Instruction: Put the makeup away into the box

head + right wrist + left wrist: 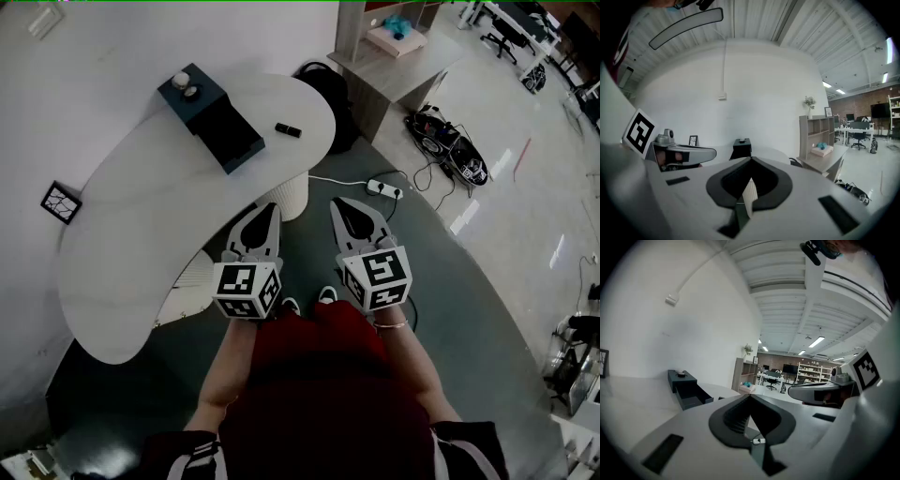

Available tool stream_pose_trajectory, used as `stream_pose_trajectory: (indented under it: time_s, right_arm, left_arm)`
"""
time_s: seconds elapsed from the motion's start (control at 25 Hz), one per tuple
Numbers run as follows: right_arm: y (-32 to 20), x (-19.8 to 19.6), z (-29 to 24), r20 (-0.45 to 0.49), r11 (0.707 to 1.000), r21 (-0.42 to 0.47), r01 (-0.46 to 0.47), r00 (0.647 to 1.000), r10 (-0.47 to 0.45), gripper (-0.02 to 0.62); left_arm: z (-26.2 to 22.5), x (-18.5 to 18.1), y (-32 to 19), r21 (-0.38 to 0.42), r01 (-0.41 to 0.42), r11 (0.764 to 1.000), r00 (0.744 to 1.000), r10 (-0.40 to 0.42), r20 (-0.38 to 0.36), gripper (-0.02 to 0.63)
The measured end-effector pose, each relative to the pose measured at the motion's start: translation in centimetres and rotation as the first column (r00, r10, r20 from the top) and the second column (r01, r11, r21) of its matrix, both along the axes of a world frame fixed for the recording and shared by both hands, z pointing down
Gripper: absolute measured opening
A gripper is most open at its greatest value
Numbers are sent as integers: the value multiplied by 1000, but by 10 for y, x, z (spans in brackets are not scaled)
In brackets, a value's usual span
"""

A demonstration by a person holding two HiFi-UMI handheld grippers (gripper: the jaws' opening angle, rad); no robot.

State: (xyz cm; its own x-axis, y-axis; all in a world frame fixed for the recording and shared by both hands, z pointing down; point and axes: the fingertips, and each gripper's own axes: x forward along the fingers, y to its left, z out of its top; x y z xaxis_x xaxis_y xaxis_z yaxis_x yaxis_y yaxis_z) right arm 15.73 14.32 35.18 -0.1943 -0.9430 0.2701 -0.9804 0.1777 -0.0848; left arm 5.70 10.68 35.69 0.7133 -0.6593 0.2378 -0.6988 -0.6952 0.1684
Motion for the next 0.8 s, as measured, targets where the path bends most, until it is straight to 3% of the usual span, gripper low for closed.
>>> stream_pose_trajectory:
  time_s: [0.4,0.8]
  right_arm:
    - [-8,17,6,11,997,13,71,997,-71,14]
    - [-25,19,4,44,993,12,114,992,-114,15]
  left_arm:
    - [1,21,-1,5,39,999,999,-39,8,23]
    - [-7,15,-6,35,105,994,994,-105,25,23]
